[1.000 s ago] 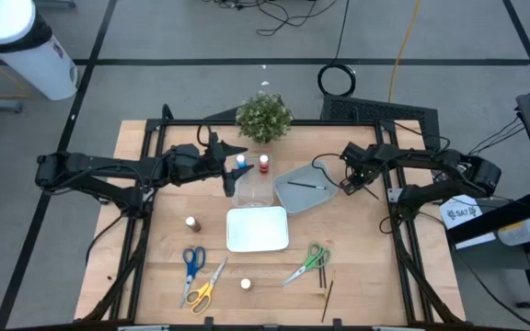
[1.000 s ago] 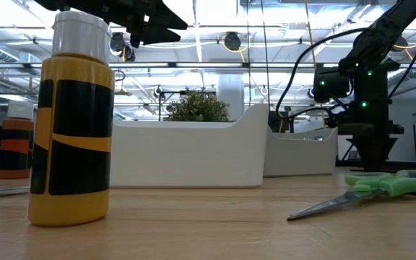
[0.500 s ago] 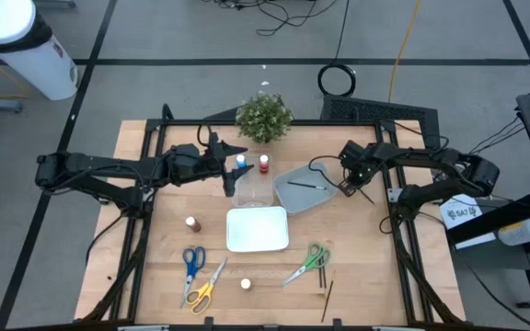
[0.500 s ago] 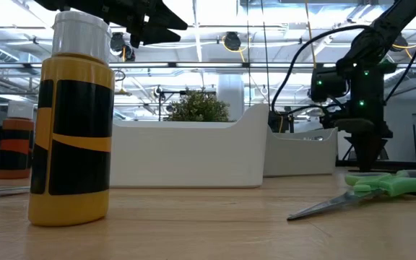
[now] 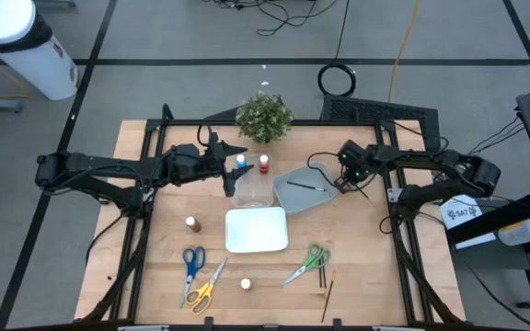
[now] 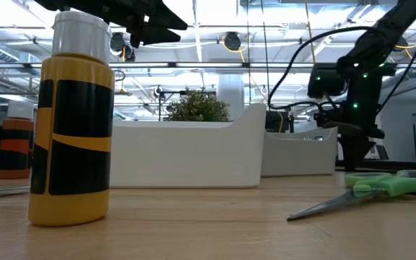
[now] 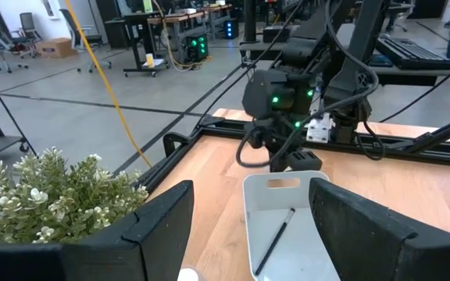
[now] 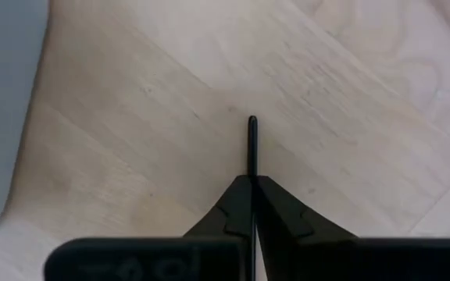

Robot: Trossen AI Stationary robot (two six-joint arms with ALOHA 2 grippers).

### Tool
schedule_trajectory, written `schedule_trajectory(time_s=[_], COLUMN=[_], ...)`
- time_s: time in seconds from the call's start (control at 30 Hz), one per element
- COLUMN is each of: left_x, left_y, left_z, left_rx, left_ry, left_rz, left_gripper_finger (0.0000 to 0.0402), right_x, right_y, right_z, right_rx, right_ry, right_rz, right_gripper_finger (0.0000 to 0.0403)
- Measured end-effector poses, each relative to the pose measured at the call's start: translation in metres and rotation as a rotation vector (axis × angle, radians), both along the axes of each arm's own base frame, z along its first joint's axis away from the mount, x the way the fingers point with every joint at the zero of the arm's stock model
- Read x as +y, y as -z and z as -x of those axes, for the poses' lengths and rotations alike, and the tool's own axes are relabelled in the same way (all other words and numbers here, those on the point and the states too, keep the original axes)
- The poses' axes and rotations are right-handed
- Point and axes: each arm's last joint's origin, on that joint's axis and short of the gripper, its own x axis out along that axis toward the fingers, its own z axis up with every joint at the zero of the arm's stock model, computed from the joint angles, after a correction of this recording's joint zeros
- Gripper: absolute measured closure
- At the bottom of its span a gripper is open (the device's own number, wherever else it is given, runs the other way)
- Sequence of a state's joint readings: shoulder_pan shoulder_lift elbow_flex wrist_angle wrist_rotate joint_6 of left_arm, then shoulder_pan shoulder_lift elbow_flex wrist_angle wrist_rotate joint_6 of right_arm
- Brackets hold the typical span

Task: Pick & Place Paint Supplies
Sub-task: Put the gold paintbrush into the gray bin

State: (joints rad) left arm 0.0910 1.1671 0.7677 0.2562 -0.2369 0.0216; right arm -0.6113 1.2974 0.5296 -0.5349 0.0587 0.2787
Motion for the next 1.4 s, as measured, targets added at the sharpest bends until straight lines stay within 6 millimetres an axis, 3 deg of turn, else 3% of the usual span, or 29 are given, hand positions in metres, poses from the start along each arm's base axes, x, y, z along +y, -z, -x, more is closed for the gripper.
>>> schedule_trajectory(time_s=[0.8, 1.13, 1.4], left_x=[0.000, 0.000, 0.000], left_y=[0.000, 0.000, 0.000], left_z=[0.000, 0.000, 0.000], left_rx=[-0.001, -0.001, -0.001], left_ry=[0.000, 0.000, 0.000], left_rz=[0.000, 0.000, 0.000], left_gripper_finger=[0.0133, 0.0133, 0.0133], right_x=[0.009, 0.022, 0.036], right_y=[-0.086, -0.127, -0.168], right_z=[0.009, -0.010, -0.044], right_rx=[-0.489, -0.738, -0.825], right_ry=[-0.060, -0.190, -0.331], right_rz=[0.429, 0.566, 0.557], right_gripper_finger=[0.0403, 0.0403, 0.0403])
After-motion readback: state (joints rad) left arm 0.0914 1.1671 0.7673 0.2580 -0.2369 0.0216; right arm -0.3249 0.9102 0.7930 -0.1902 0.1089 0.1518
